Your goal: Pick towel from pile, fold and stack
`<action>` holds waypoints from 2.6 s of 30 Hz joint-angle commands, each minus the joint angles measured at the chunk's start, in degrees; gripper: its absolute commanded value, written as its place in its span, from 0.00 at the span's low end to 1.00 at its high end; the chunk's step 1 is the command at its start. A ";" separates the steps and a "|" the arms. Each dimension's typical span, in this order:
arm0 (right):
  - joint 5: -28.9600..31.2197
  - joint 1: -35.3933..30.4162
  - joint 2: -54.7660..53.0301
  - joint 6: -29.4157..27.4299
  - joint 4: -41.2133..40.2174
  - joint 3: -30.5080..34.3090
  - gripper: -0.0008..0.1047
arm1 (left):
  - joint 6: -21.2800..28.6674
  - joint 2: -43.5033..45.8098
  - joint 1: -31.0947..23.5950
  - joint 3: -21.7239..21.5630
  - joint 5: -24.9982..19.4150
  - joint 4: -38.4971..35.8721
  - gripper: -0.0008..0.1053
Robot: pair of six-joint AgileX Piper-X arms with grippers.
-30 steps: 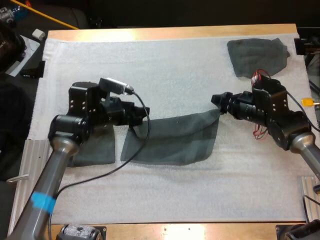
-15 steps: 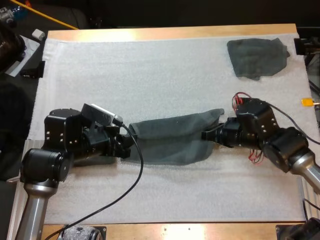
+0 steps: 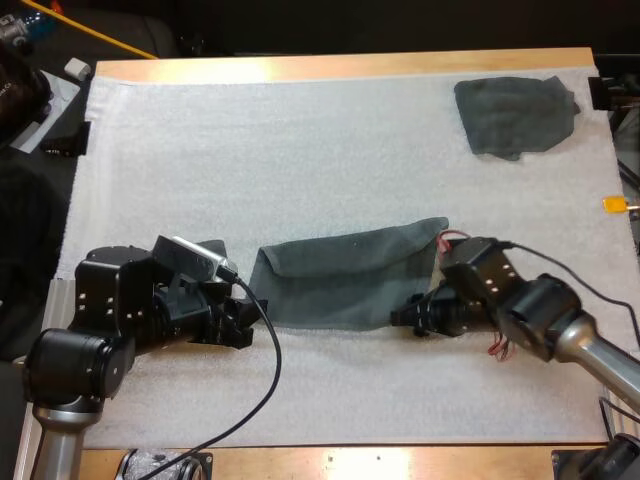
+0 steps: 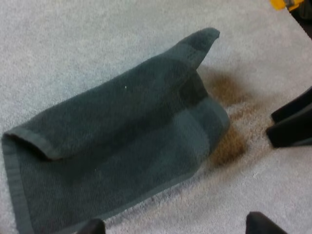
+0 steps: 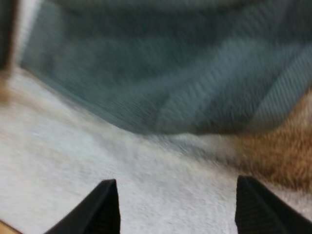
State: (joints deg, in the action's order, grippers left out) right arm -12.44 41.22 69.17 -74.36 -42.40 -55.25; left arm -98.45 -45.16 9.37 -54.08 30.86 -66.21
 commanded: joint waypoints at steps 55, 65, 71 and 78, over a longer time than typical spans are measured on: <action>15.69 -4.17 10.02 -6.34 10.36 -18.80 0.01 | 0.17 -0.12 0.17 0.81 0.80 -4.35 0.55; 16.98 -4.00 10.67 -14.10 1.02 -31.46 0.01 | 0.13 -0.02 0.26 0.84 0.68 -4.45 0.55; 13.47 -3.79 12.81 -16.48 -20.51 -28.89 0.01 | 0.11 0.23 0.33 0.88 0.69 -4.26 0.55; 13.80 -0.83 14.79 -16.86 -31.59 -15.28 0.01 | 0.17 0.10 0.21 0.95 0.72 -3.97 0.55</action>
State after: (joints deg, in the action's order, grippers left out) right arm 1.35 38.67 83.77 -90.73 -60.38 -75.72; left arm -98.45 -45.29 9.37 -52.96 31.20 -70.17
